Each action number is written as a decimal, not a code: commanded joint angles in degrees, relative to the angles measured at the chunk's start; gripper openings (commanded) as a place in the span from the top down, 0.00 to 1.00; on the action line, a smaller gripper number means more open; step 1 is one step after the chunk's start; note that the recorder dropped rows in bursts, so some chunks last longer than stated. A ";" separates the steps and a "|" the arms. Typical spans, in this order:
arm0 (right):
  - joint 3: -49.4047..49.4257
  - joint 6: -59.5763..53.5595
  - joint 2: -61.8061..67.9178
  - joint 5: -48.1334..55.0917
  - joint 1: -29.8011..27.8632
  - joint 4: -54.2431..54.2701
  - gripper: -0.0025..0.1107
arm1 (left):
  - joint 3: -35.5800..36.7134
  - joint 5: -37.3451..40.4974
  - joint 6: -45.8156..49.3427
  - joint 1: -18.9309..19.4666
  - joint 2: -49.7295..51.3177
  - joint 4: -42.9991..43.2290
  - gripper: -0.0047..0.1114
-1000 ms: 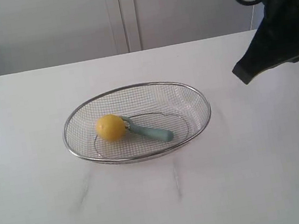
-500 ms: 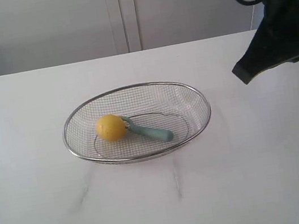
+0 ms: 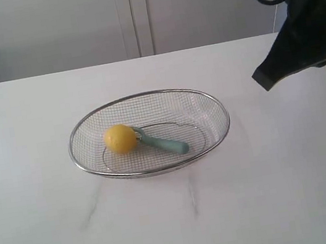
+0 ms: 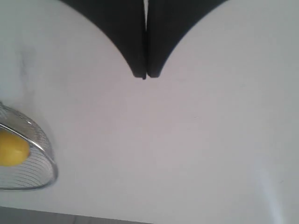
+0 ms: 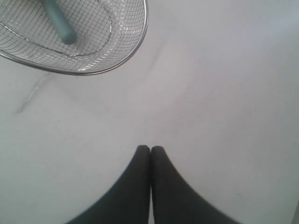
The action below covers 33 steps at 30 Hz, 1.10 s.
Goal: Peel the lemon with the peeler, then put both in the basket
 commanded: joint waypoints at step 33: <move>2.72 17.79 -8.51 -12.80 -0.44 -4.88 0.98 | 0.15 -0.18 -0.02 -0.96 -0.26 -2.87 0.96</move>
